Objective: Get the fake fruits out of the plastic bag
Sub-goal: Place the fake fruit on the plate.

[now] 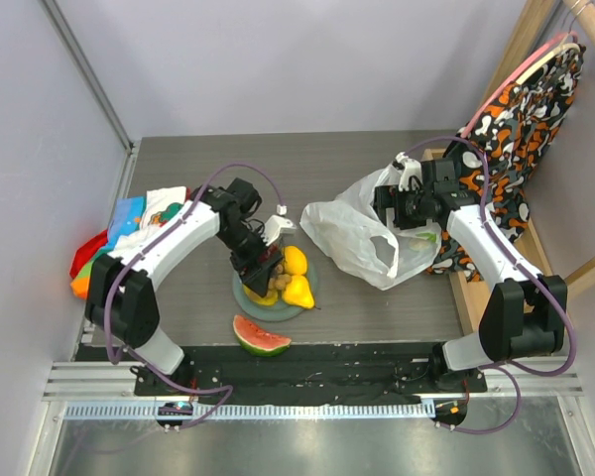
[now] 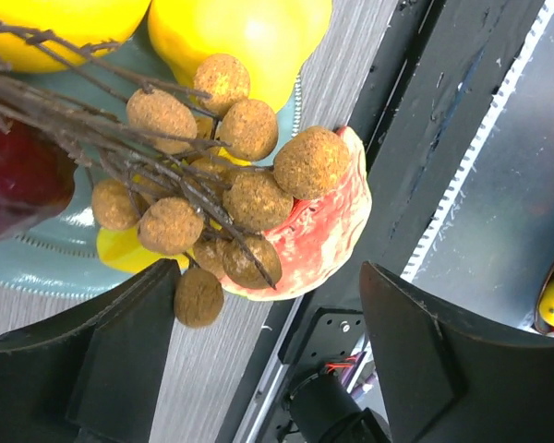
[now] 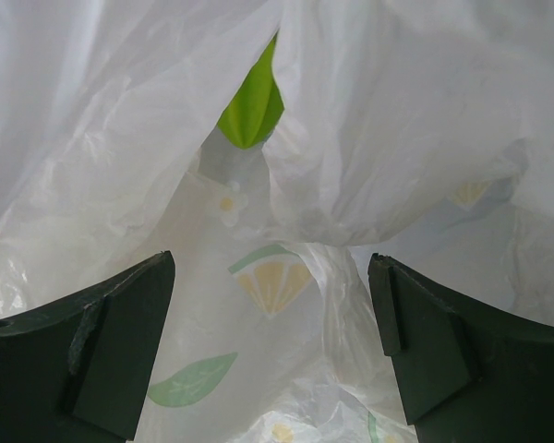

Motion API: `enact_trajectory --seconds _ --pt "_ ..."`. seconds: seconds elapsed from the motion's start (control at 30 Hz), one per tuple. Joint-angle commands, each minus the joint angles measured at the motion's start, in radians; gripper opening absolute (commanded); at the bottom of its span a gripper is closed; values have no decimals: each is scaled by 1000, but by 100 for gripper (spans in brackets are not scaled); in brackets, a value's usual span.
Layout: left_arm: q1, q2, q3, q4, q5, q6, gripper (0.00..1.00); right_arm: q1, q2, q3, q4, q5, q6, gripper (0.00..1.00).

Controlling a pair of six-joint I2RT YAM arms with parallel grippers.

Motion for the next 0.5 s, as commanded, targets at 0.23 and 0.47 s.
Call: enact_trajectory --seconds 0.23,0.47 --pt "189 -327 -64 -264 -43 314 100 -13 -8 22 28 -7 -2 95" --pt "185 -547 -319 -265 -56 778 100 -13 25 35 29 -19 1 95"
